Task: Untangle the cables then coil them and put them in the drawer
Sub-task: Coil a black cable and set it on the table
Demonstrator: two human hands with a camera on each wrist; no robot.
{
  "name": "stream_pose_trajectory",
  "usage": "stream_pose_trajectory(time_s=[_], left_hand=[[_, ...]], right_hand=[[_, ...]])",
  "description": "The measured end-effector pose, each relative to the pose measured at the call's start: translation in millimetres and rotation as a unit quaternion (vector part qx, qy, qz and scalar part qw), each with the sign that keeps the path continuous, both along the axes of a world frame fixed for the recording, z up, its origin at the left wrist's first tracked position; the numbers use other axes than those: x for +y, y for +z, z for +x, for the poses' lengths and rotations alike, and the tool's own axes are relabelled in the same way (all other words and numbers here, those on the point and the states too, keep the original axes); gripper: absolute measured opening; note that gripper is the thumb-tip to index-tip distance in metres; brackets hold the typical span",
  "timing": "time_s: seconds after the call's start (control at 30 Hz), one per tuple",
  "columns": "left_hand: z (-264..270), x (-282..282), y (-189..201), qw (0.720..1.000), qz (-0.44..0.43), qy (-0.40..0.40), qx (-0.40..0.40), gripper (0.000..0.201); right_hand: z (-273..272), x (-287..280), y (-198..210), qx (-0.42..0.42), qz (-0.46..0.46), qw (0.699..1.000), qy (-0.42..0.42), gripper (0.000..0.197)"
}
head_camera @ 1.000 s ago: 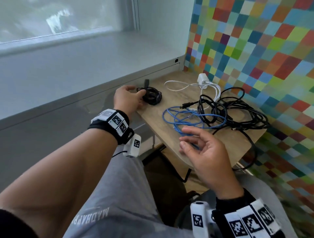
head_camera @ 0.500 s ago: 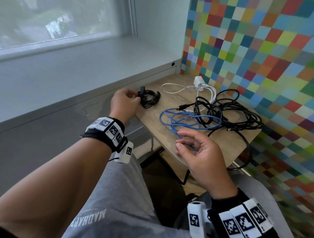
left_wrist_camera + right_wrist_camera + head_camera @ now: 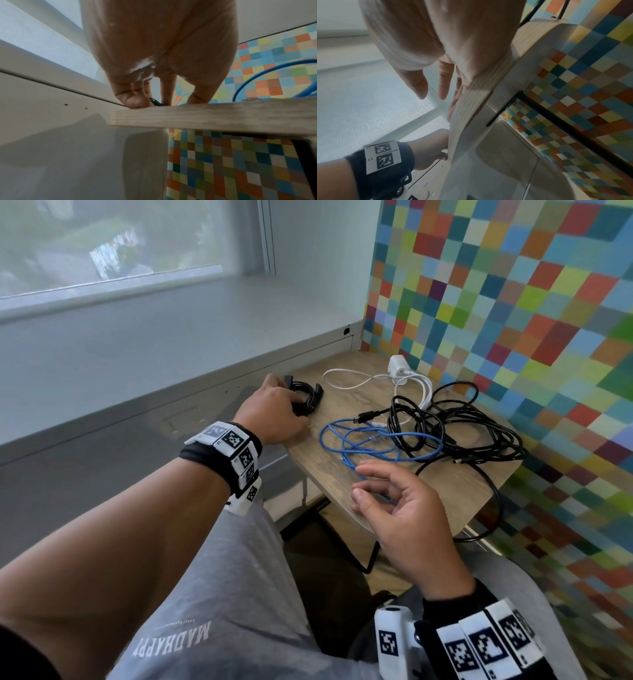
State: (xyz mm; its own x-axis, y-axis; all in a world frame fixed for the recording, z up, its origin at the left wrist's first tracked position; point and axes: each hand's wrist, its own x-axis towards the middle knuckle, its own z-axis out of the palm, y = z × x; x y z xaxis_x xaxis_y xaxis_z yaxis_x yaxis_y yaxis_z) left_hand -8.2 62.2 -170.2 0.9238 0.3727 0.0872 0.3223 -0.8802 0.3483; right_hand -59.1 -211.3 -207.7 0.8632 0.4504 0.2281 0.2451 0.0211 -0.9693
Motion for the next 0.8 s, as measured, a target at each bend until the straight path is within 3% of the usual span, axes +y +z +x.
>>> stream_pose_trajectory(time_s=[0.27, 0.57, 0.8], left_hand=[[-7.4, 9.5, 2.0, 0.997, 0.070, -0.014, -0.020, 0.029], [-4.4, 28.5, 34.1, 0.985, -0.007, 0.028, -0.169, 0.033], [-10.5, 11.6, 5.8, 0.998, 0.045, -0.018, -0.044, 0.030]], right_hand=[[0.6, -1.1, -0.7, -0.002, -0.002, 1.000, 0.004, 0.030], [1.1, -1.2, -0.9, 0.005, -0.001, 1.000, 0.003, 0.031], [-0.5, -1.3, 2.2, 0.003, -0.002, 1.000, 0.001, 0.029]])
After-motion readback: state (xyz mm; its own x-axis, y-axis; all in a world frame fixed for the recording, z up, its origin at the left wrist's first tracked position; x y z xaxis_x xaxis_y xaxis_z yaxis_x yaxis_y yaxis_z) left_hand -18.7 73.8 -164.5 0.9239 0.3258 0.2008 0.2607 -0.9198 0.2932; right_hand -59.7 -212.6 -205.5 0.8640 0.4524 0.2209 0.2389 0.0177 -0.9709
